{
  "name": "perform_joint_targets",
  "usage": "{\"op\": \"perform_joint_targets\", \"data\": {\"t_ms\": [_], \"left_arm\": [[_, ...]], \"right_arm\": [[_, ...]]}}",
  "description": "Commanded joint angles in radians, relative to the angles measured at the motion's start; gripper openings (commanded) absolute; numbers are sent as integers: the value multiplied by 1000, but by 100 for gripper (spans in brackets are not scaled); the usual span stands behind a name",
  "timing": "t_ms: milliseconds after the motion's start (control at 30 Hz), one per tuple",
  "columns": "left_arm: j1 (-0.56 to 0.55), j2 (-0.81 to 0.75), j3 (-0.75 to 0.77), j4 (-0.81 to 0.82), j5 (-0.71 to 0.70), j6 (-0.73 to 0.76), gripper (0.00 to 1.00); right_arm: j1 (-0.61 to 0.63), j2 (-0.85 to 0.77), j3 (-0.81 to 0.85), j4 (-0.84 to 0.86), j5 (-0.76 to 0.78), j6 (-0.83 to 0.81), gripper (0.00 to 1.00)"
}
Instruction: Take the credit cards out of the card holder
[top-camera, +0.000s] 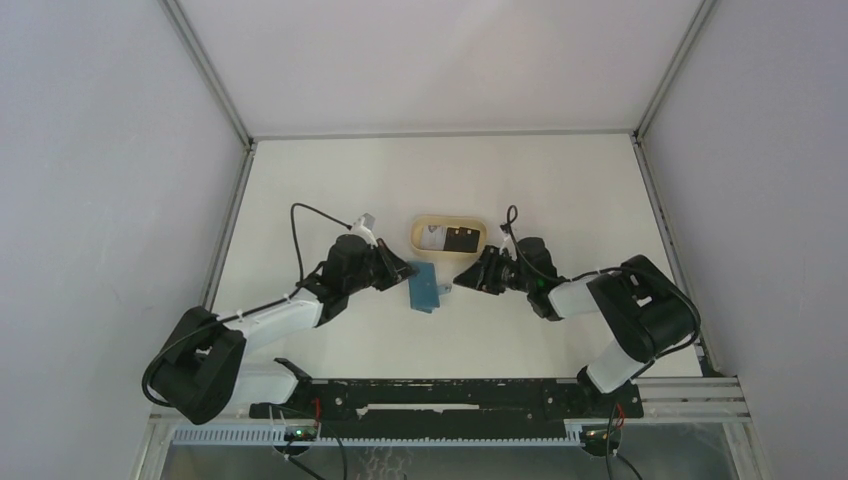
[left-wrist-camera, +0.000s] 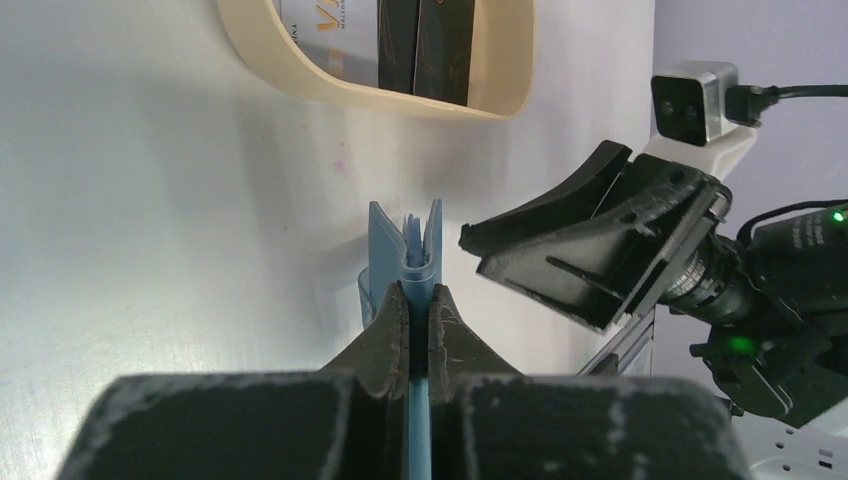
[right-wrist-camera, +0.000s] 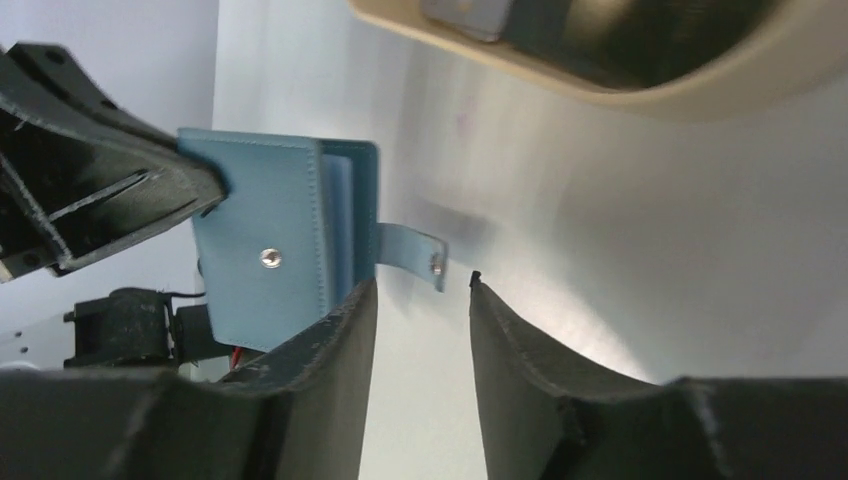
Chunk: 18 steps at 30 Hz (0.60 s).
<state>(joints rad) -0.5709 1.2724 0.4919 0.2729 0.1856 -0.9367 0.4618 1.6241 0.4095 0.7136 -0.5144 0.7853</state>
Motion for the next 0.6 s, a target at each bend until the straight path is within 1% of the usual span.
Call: {"op": "perform_joint_targets", "data": {"t_ms": [0, 100, 200, 367, 567], "left_arm": [[6, -50, 10, 30, -15, 18, 0], [5, -55, 8, 36, -18, 18, 0], [5, -57, 8, 39, -18, 16, 0], [5, -66, -1, 41, -18, 12, 0], [5, -65, 2, 46, -14, 9, 0]], "right_arm": [[75, -79, 64, -56, 76, -74, 50], [88, -75, 71, -37, 65, -60, 52], [102, -60, 93, -71, 79, -65, 52], [118, -48, 110, -147, 127, -72, 49], [119, -5, 124, -153, 111, -64, 46]]}}
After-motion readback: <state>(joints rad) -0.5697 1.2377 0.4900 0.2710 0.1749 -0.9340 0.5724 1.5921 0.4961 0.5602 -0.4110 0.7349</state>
